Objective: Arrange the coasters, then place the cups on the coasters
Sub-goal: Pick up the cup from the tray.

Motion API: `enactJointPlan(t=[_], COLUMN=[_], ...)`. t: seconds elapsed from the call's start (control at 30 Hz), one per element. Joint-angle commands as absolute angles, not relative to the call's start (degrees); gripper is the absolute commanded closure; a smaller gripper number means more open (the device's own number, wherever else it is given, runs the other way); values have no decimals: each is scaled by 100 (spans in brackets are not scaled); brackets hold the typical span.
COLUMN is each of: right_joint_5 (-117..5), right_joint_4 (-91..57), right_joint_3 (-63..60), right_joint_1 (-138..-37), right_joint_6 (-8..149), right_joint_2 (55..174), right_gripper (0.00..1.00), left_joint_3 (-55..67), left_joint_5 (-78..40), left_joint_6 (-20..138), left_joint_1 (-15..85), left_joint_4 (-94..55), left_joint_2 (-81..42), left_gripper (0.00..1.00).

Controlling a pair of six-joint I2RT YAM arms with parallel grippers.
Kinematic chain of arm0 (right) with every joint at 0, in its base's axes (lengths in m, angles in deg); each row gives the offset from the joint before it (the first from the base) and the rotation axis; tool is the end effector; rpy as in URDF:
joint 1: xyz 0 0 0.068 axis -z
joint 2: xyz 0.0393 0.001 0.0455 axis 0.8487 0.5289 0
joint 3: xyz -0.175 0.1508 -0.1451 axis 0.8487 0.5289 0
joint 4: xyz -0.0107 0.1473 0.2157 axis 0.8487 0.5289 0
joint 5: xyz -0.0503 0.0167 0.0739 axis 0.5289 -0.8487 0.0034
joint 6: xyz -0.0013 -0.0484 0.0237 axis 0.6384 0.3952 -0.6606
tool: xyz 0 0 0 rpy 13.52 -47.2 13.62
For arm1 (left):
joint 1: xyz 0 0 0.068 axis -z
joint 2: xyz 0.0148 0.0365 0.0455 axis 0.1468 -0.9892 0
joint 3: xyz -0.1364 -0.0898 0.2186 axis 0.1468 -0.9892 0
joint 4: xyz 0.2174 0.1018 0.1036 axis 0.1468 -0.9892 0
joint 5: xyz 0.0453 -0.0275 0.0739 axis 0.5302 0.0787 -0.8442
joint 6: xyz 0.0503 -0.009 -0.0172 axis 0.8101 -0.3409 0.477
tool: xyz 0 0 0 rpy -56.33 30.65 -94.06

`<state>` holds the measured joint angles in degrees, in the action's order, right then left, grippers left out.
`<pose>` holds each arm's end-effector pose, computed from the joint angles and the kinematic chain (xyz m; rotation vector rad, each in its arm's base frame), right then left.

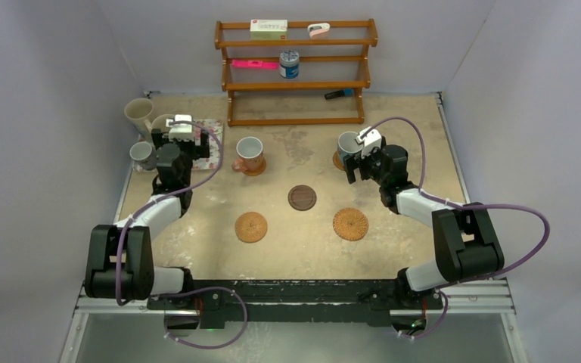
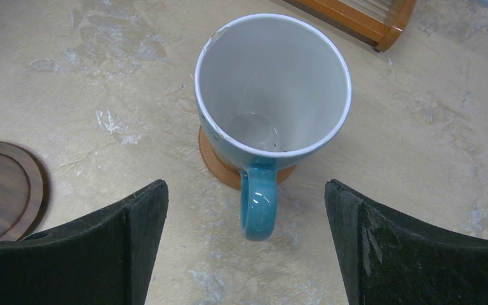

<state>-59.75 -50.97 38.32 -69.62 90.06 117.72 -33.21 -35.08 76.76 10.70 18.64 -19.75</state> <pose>0.2988 0.0682 0.2043 -0.5136 1.7551 0.1650 0.2849 -0.0063 0.2445 0.0089 1.6061 0.1627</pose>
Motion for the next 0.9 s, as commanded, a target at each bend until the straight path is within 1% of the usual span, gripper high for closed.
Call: enactJointPlan(t=[0.0, 0.33, 0.5, 0.67, 0.73, 0.87], right_joint_5=[-5910, -5903, -5896, -5892, -5907, -5945], right_joint_4=[-5279, -5278, -5268, -5270, -5268, -5270], right_joint_3=[3614, 3614, 3606, 3618, 3623, 3623], right_joint_1=[-6949, -6949, -6949, -6949, -6951, -6949], right_joint_6=[9080, 9084, 9084, 9087, 9084, 9080], right_joint_2=[11832, 11825, 11833, 11790, 11785, 11791], right_gripper=[6, 6, 6, 6, 6, 6], left_joint_3=[-2975, -2634, -2382, -2366, -2350, -2000], left_joint_5=[-4161, -4123, -3825, -3289, -3242, -3129], left_joint_6=[7443, 7245, 6913, 6878, 6912, 6999], left_joint_1=[980, 853, 411, 160, 129, -52], left_joint_4=[1770, 1455, 1072, 993, 947, 414], left_joint_2=[-2181, -2696, -2812, -2623, -2489, -2431], left_gripper=[0, 0, 0, 1, 1, 0])
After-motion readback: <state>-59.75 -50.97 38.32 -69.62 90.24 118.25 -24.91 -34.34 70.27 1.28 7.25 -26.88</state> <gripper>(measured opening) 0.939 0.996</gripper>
